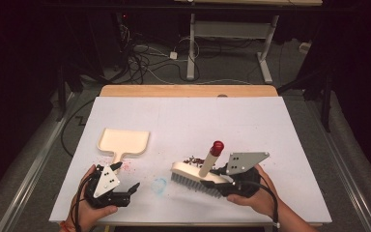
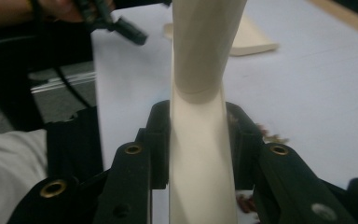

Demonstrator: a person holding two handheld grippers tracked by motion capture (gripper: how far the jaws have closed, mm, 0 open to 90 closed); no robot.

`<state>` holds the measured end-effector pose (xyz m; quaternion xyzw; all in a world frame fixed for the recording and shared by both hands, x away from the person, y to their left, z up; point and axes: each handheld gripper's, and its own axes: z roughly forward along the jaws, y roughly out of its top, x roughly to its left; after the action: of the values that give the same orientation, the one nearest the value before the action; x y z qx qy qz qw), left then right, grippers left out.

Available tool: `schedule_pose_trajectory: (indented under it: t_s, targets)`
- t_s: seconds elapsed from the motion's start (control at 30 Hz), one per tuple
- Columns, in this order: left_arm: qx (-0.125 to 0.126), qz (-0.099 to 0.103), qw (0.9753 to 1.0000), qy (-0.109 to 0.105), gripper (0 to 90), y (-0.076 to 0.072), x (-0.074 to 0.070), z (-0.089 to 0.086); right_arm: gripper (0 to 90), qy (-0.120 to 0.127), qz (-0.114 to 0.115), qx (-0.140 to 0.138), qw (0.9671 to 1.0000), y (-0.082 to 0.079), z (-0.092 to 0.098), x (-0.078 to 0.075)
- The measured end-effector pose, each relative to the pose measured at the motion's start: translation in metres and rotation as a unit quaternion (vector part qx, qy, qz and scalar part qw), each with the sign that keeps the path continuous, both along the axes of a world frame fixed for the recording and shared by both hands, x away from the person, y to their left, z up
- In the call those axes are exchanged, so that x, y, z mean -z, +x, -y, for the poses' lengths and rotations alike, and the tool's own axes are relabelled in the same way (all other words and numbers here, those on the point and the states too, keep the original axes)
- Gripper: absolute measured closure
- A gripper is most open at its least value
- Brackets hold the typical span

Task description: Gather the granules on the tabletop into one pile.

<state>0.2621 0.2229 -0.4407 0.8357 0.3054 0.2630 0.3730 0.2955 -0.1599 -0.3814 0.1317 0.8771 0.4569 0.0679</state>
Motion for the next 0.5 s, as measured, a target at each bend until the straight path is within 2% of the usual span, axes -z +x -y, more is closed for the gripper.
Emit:
schedule_pose_trajectory:
  t_s: [0.1, 0.13, 0.3, 0.33, 0.4, 0.5]
  targets:
    - [0.000, 0.007, 1.0000, 0.003, 15.0, 0.001, 0.000, -0.002, 67.4, -0.010, -0.014, -0.012, 0.9998, -0.004, -0.010, 0.009]
    - [0.000, 0.008, 1.0000, 0.005, 15.0, 0.001, 0.000, -0.002, 67.4, -0.013, -0.029, -0.019, 0.9993, -0.004, -0.015, 0.015]
    - [0.004, 0.008, 0.9999, 0.012, 15.0, 0.000, 0.001, 0.001, 67.4, -0.035, -0.034, -0.023, 0.9985, -0.002, -0.026, 0.027]
    - [0.003, 0.001, 0.9999, 0.012, 15.0, 0.000, 0.002, 0.001, 67.4, -0.042, -0.033, -0.021, 0.9983, 0.000, -0.027, 0.030]
    - [0.006, 0.001, 0.9999, 0.013, 15.0, -0.001, 0.002, 0.003, 67.4, -0.049, -0.037, -0.016, 0.9980, 0.004, -0.029, 0.034]
    - [0.012, -0.001, 0.9998, 0.018, 15.0, -0.001, 0.003, 0.004, 67.4, -0.049, -0.035, 0.002, 0.9982, 0.011, -0.030, 0.035]
